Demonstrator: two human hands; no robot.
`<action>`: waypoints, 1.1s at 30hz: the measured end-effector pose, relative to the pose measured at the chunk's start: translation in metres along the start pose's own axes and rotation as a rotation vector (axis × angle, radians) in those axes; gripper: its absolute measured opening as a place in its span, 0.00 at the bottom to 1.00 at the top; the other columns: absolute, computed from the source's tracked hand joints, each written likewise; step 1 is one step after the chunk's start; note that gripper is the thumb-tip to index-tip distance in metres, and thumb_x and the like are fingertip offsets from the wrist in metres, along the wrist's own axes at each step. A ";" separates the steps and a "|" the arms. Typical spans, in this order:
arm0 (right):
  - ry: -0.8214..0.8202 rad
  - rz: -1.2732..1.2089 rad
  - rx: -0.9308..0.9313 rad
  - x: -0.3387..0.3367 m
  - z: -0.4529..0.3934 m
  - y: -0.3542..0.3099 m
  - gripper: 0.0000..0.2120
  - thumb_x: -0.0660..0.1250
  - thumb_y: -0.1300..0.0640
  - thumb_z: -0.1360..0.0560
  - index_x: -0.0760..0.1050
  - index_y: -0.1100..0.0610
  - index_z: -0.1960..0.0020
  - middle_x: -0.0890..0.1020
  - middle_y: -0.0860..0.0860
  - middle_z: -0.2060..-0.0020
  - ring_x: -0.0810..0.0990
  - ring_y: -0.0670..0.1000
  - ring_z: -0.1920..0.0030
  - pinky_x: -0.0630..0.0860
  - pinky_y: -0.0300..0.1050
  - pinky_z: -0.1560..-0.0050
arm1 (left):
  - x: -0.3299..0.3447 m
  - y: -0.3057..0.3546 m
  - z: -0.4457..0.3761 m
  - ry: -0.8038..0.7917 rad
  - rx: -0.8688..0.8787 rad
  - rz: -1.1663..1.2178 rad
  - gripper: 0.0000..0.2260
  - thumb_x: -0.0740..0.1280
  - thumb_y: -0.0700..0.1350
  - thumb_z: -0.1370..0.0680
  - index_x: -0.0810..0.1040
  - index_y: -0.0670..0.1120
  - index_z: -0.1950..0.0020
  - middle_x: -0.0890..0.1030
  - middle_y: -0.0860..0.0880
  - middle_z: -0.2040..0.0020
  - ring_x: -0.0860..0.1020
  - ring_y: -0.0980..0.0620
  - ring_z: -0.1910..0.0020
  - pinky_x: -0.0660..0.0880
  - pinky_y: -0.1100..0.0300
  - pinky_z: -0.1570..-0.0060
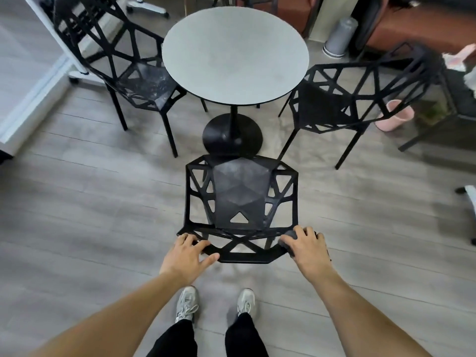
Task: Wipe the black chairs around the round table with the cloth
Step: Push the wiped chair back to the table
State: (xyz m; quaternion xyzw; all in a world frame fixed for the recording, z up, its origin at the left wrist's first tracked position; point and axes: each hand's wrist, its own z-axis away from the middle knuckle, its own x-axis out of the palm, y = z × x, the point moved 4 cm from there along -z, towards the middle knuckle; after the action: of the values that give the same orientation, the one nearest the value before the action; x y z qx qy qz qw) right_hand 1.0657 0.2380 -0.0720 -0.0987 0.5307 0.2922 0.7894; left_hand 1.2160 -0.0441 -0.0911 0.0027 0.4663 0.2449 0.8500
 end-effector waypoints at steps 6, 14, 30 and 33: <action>0.049 -0.018 -0.039 -0.010 -0.037 0.001 0.16 0.73 0.54 0.27 0.74 0.38 0.44 0.75 0.49 0.45 0.72 0.57 0.46 0.71 0.54 0.51 | -0.020 0.000 -0.023 0.045 -0.055 0.033 0.26 0.50 0.68 0.20 0.72 0.57 0.29 0.70 0.49 0.32 0.60 0.46 0.26 0.62 0.51 0.27; -0.068 -0.289 0.011 -0.025 -0.058 0.006 0.18 0.70 0.50 0.26 0.73 0.39 0.38 0.71 0.48 0.44 0.69 0.55 0.40 0.71 0.50 0.45 | -0.033 0.002 -0.023 0.092 -0.090 -0.041 0.20 0.52 0.62 0.17 0.73 0.55 0.32 0.72 0.49 0.32 0.64 0.45 0.27 0.61 0.46 0.28; 0.246 -0.877 0.080 -0.154 -0.039 -0.071 0.32 0.73 0.55 0.35 0.67 0.41 0.34 0.68 0.46 0.40 0.69 0.52 0.37 0.73 0.51 0.36 | -0.152 -0.004 0.042 0.650 0.167 -0.047 0.16 0.54 0.53 0.19 0.76 0.52 0.38 0.76 0.49 0.37 0.72 0.44 0.34 0.66 0.46 0.32; 0.366 -0.831 0.035 -0.184 -0.041 -0.108 0.31 0.74 0.56 0.32 0.67 0.42 0.33 0.69 0.45 0.39 0.69 0.49 0.39 0.72 0.50 0.36 | -0.180 -0.027 0.051 0.695 0.184 -0.064 0.16 0.55 0.53 0.19 0.76 0.51 0.36 0.77 0.48 0.37 0.72 0.44 0.33 0.66 0.45 0.31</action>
State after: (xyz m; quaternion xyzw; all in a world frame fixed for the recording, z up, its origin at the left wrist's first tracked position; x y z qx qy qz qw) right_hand 1.0455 0.0659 0.0591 -0.3399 0.5818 -0.0806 0.7345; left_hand 1.1870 -0.1319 0.0739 -0.0189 0.7473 0.1617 0.6443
